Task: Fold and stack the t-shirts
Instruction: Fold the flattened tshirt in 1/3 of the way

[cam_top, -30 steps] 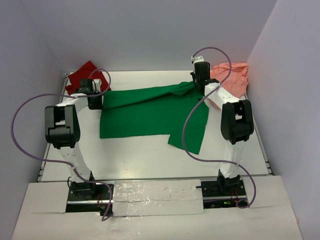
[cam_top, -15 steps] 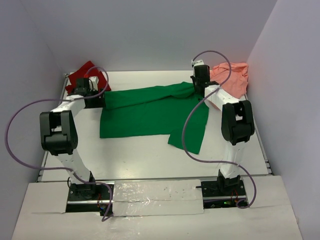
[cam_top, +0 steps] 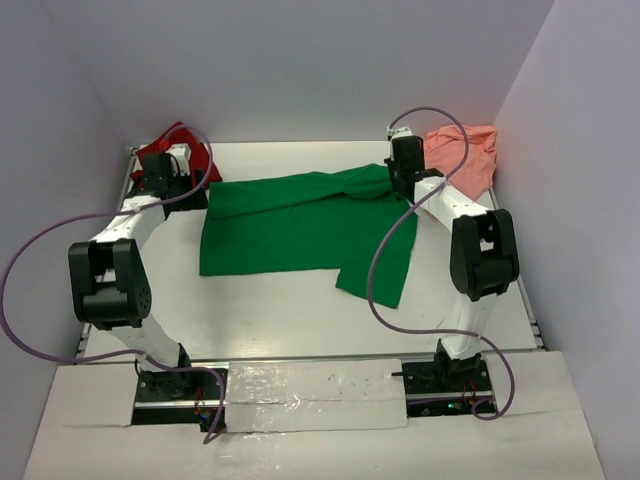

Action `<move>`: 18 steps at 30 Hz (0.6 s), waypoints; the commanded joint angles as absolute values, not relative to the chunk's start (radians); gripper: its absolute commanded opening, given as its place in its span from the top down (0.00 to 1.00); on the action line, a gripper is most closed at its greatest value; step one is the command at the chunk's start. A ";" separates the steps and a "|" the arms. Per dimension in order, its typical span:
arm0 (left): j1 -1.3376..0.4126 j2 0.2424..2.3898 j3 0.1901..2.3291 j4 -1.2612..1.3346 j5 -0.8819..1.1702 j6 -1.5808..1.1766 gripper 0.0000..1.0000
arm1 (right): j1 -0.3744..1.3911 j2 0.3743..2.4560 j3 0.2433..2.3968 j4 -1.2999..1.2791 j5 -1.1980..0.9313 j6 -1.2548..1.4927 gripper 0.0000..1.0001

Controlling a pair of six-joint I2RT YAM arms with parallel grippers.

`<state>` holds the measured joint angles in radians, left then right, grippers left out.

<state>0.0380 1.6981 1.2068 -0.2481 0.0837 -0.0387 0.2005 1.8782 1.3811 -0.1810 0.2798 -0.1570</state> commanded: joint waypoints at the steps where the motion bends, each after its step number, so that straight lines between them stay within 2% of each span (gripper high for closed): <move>1: 0.034 1.657 1.183 -0.207 0.107 -0.029 0.21 | 0.206 1.816 1.384 -0.158 0.287 -0.146 1.00; 5: 0.023 1.660 1.175 -0.198 0.112 -0.028 0.21 | 0.204 1.841 1.440 -0.155 0.268 -0.127 1.00; 18: -0.029 1.680 1.147 -0.175 0.098 -0.025 0.21 | 0.259 2.078 1.824 -0.212 0.264 -0.064 1.00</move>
